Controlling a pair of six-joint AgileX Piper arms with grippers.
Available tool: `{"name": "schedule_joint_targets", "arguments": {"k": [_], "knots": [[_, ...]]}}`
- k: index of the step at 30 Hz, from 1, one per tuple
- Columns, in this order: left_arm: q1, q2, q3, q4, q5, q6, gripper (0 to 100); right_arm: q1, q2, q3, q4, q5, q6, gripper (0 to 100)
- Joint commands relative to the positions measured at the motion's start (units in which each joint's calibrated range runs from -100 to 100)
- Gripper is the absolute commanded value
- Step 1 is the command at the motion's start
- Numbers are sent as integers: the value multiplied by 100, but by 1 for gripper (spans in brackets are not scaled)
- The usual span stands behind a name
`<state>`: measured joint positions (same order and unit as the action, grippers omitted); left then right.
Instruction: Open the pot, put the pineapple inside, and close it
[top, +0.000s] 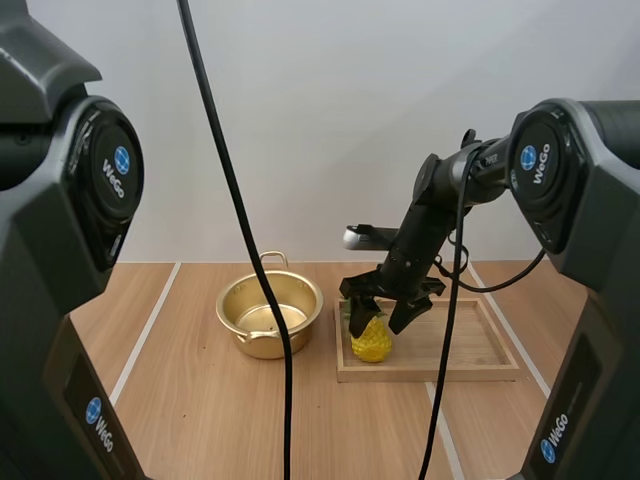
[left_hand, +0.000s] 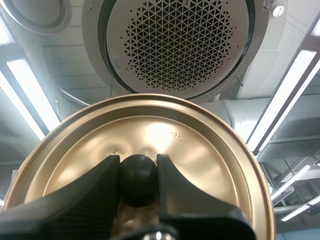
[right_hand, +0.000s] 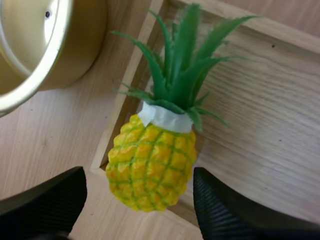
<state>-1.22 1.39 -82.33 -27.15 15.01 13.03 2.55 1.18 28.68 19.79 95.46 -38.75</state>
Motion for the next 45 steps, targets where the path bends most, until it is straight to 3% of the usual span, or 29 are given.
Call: {"name": "schedule_joint_targets", "arguments": {"k": [1,14,15,17,18,29,45], "knots": [[-5,-59,-23,-89,-92,8,0,92,64,30,-14,76,-50,100],[-5,-59,-23,-89,-92,8,0,137,450,244,-302,-958,-73,100],[-5,-59,-23,-89,-92,8,0,137,450,244,-302,-958,-73,81],[-5,-59,-23,-89,-92,8,0,137,450,244,-302,-958,35,31],[-5,-59,-23,-89,-92,8,0,137,450,230,-326,-958,141,1],[-5,-59,-23,-89,26,8,0,137,183,199,-791,-1033,377,0],[-5,-83,-23,-89,247,8,0,137,-1929,-1003,-813,-1299,368,0]]}}
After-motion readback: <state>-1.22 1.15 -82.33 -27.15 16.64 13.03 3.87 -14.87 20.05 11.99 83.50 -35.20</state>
